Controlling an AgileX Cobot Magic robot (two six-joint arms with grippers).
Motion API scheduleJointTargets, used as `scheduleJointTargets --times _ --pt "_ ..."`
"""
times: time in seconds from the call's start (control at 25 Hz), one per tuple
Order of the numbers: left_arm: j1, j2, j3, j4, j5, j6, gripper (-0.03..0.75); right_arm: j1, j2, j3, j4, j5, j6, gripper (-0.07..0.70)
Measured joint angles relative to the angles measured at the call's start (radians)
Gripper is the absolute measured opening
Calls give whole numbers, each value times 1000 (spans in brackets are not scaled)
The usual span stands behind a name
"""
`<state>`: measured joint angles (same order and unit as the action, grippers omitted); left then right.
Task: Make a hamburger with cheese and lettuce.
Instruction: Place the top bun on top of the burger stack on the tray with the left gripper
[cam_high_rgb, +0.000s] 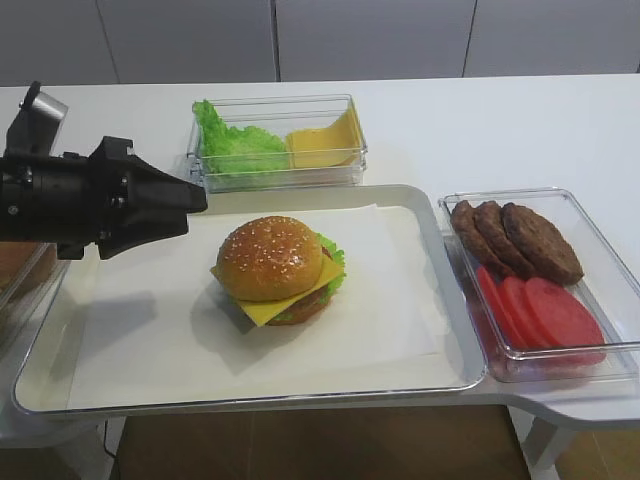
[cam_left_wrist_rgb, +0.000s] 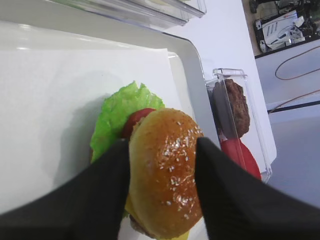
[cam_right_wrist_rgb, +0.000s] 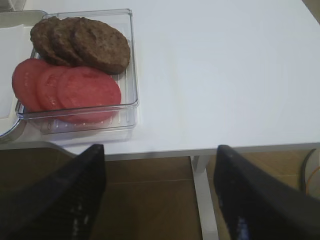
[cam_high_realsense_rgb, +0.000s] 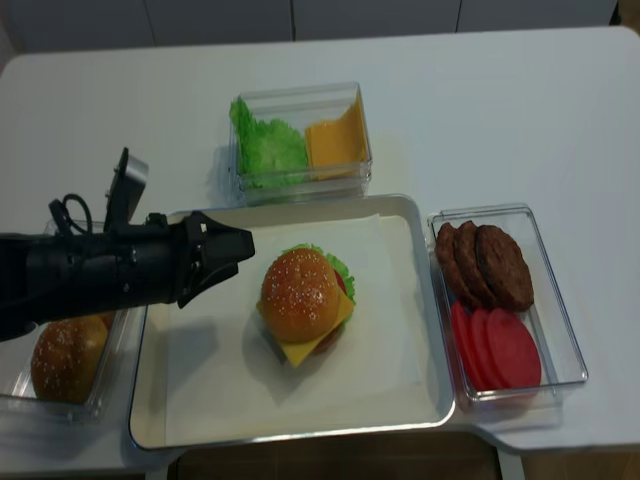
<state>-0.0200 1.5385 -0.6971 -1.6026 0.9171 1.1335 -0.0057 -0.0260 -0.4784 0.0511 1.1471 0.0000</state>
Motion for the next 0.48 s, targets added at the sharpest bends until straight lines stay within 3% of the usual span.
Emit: scheduleJointTargets --times 0.48 --pt "0 0 -75 115 -6 16 60 0 0 0 0 -2 0 511"
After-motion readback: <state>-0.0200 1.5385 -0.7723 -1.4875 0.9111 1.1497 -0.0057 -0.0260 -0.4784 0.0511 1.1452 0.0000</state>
